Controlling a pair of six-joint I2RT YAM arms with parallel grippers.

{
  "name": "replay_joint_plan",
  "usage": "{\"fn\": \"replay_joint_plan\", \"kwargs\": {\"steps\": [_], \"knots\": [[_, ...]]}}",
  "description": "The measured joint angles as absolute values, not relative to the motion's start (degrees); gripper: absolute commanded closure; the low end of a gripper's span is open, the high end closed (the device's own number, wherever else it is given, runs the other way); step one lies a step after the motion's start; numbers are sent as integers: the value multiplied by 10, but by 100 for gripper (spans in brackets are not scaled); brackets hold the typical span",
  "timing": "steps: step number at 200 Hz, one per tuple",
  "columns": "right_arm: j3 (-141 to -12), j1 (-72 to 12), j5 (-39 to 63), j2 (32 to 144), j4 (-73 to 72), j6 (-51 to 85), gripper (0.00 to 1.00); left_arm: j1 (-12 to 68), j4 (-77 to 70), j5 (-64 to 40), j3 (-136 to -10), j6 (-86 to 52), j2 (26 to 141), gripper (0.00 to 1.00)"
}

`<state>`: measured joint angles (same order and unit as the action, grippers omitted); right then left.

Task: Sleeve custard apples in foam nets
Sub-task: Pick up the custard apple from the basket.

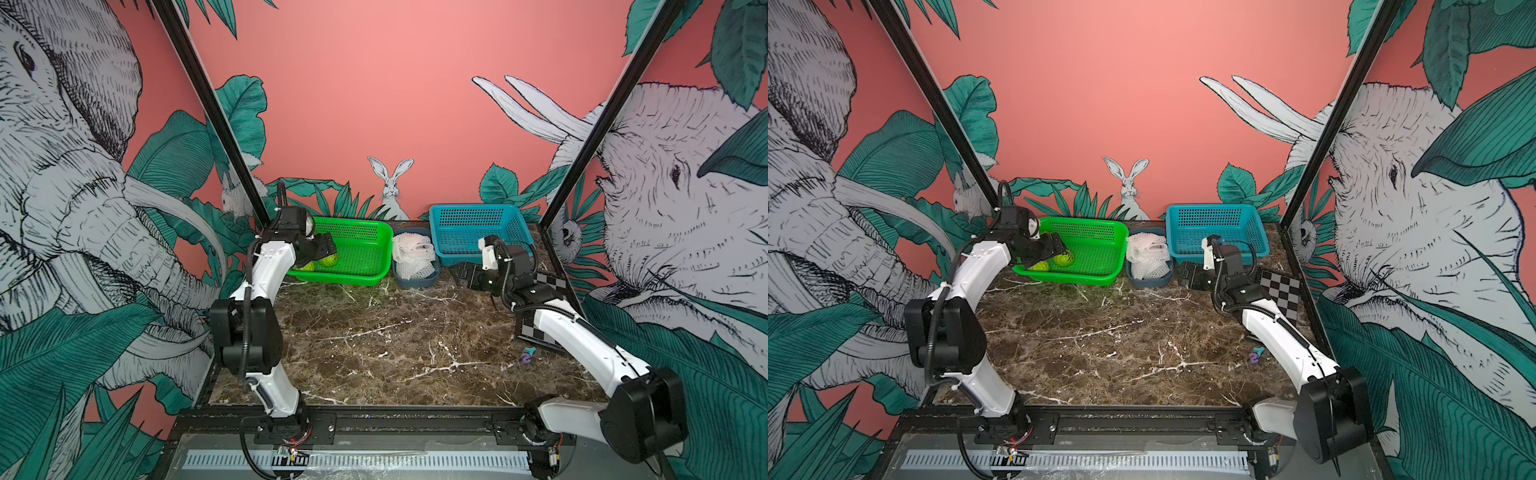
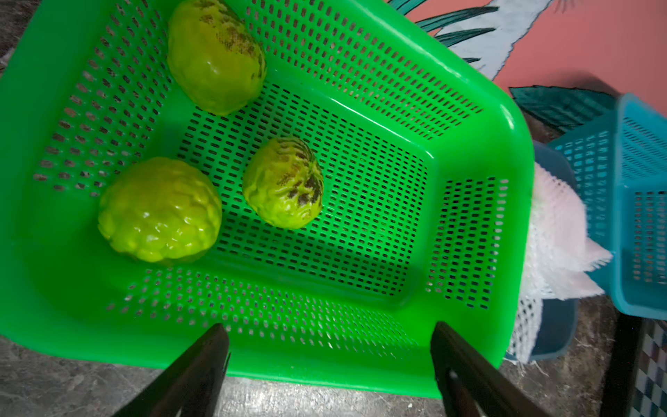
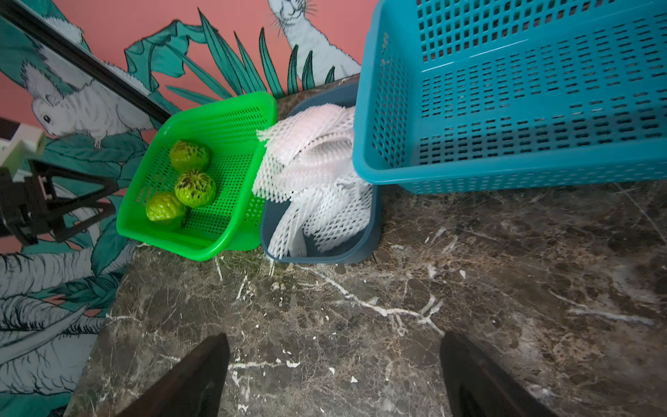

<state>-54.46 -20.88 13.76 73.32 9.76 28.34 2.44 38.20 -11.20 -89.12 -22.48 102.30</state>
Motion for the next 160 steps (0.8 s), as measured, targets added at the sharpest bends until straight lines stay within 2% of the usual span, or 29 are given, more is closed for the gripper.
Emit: {"fn": "replay_joint_plan", "kwargs": {"steps": [69, 114, 160], "knots": [[-545, -227, 126, 742, 110, 280, 5, 48, 468, -67, -1058, -225, 1209, 9], [-545, -229, 126, 742, 110, 279, 5, 61, 506, -16, -1131, -226, 1277, 8], [-545, -229, 127, 747, 105, 278, 6, 66, 526, 20, -1178, -230, 1319, 15]]}}
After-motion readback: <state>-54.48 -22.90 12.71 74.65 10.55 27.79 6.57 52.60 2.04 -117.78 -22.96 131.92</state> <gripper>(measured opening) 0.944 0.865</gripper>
